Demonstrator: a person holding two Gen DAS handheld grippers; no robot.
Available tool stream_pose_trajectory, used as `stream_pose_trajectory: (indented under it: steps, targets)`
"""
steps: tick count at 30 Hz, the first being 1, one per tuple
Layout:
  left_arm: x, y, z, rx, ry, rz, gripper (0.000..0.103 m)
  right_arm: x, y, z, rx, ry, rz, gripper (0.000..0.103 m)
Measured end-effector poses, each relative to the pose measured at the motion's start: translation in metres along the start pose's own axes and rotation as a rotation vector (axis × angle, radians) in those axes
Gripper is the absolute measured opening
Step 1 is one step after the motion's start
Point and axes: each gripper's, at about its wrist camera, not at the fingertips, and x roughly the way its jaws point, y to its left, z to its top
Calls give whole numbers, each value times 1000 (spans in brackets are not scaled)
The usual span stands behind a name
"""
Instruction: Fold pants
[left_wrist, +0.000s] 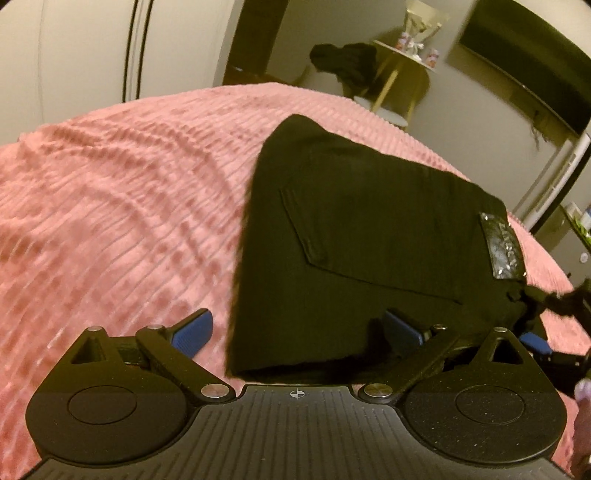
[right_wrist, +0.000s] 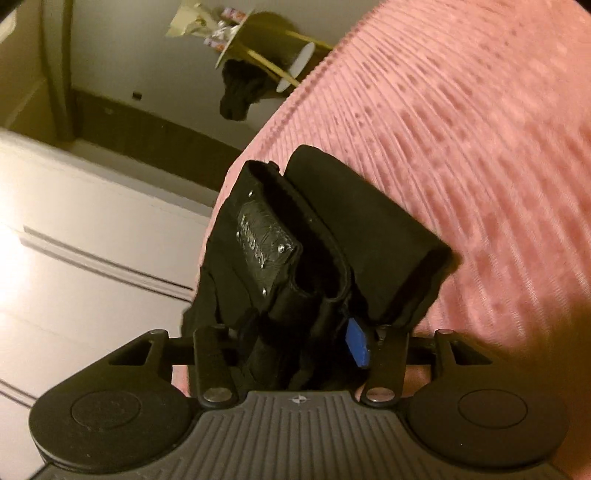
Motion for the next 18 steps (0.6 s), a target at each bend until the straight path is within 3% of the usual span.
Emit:
stream_pose_trajectory:
  steps: [3,4,5,11,14,16,18]
  targets:
    - [1,-3,-1,20,-12,15,101,15,3,1,29,7,17,52]
    - [1,-3,-1,25,-16,20,101,19,4,1,20,6,15,42]
    - [0,-3,-1,27,-23,24,101,21,7,2,-2,-3,0,39]
    - [-13,-3,2,35,-149,78,101,6,58,-13,-339,-131,-95,33]
    - [-2,-4,2,56,-106,101,101,8,60,-17,-406,-155,-185,34]
    - [9,-3,1,62,-68,109,103,26,48,-20,-450,-122,-267,35]
    - [18,0,1,48,-54,106,103,35,44,-22,-502,-111,-278,38]
